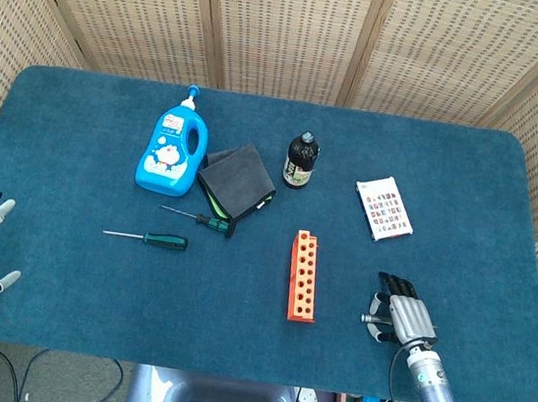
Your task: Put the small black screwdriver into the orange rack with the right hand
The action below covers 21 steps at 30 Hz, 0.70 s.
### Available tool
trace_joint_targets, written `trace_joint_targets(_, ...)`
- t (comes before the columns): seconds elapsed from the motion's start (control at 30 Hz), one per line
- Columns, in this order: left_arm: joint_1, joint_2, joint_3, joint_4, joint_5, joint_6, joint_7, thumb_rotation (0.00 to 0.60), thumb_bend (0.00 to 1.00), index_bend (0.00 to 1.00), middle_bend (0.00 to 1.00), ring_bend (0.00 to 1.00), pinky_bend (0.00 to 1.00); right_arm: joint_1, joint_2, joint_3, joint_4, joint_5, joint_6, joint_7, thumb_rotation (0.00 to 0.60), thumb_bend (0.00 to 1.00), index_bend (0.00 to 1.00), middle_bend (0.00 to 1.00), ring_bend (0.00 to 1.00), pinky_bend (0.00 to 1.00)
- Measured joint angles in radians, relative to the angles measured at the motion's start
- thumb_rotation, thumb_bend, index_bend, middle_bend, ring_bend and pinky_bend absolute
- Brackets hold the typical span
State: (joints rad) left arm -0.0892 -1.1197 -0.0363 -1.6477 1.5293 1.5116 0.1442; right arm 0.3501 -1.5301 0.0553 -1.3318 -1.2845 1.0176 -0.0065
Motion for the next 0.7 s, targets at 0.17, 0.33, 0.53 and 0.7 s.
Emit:
trace_joint_targets(0.17,0.0,0.0,0.0,-0.001,-0.001,0.0,0.0,0.6,0.0,0.0,0.0,0.0,0.0,-0.001,0.002,0.002,-0.002,-0.001,0.004,0.001,0.6,0.29,0.6,0.06,0.0,0.0)
trace_joint_targets(0.33,0.0,0.001,0.0,-0.002,0.0,0.001,0.0,0.6,0.0,0.0,0.0,0.0,0.0,-0.002,0.017,0.014,-0.028,-0.015,0.031,0.015,0.6,0.29,0.6,0.07,0.0,0.0)
trace_joint_targets(0.53,0.001,0.003,-0.002,-0.002,-0.002,0.003,-0.006,0.6,0.0,0.0,0.0,0.0,0.0,-0.001,0.072,0.054,-0.119,-0.019,0.061,0.07,0.6,0.29,0.61,0.07,0.0,0.0)
trace_joint_targets(0.7,0.0,0.003,-0.002,-0.001,-0.001,0.003,-0.007,0.6,0.0,0.0,0.0,0.0,0.0,-0.005,0.127,0.104,-0.215,-0.018,0.09,0.184,0.6,0.29,0.61,0.07,0.0,0.0)
